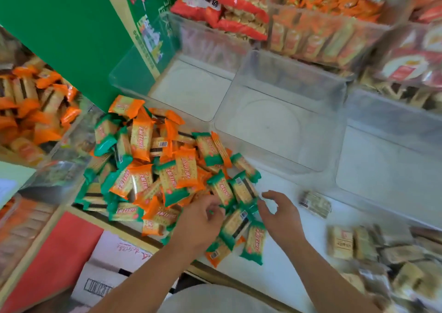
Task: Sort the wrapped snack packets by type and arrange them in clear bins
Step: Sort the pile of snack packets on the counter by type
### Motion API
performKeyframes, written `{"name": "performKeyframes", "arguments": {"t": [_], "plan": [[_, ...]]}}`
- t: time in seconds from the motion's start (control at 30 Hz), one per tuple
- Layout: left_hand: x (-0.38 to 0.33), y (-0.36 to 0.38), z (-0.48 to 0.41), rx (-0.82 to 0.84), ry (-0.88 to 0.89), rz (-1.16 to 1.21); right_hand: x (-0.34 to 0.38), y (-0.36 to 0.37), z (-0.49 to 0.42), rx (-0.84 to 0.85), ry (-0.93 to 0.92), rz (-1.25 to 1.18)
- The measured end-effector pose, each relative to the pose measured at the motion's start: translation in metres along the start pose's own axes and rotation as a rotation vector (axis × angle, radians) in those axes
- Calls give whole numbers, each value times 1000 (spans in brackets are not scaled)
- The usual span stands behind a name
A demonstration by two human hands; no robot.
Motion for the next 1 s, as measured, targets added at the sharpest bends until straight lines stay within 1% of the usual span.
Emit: {"name": "performKeyframes", "arguments": {"t": [0.07, 0.13, 0.17, 0.23, 0.4, 0.47, 0.53, 0.63, 0.67, 0.73, 0.77, 0.8, 0.83, 0.9, 0.93, 0.97, 1.0], "plan": [[-8, 13, -6, 64, 31, 25, -26, -24, -7, -131, 43, 167], [-13, 22, -11, 98, 42, 45, -48, -47, -17, -220, 1, 346], [-14, 26, -13, 99, 48, 56, -58, -55, -21, -244, -26, 398], [-16, 29, -17, 97, 60, 64, -71, -65, -26, -253, -21, 439], [-19, 31, -25, 121, 68, 38, -84, -78, -33, -202, 44, 606], [-18, 32, -25, 128, 71, 31, -87, -89, -28, -268, -17, 645], [-16, 33, -24, 136, 77, 29, -89, -103, -19, -376, -110, 684], [-12, 40, -18, 154, 79, 26, -90, -124, -10, -477, -125, 646], [-9, 42, -15, 164, 73, 24, -88, -124, -6, -502, -166, 635], [-6, 46, -8, 178, 68, 2, -82, -120, 3, -532, -292, 719], [-2, 48, -6, 179, 67, -10, -81, -117, 7, -517, -327, 789], [1, 48, -4, 179, 64, -21, -85, -115, 9, -478, -320, 858], [5, 49, -2, 179, 57, -33, -90, -113, 11, -411, -258, 921], [11, 52, 2, 198, 20, -66, -100, -112, 15, -268, -64, 1003], [14, 55, 3, 204, 5, -82, -99, -111, 17, -223, 1, 1000], [16, 58, 5, 203, 0, -101, -92, -108, 20, -214, 24, 979], [15, 60, 6, 197, 4, -131, -81, -103, 23, -224, 1, 953]]}}
Point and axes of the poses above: each hand's wrist, its own z-axis away from the middle knuckle, its own y-axis out of the palm, x = y × z, the point moved 4 cm from there along -z, towards the middle knuckle, and after that the axes turned 2 degrees about -x, right-handed, at the moved point
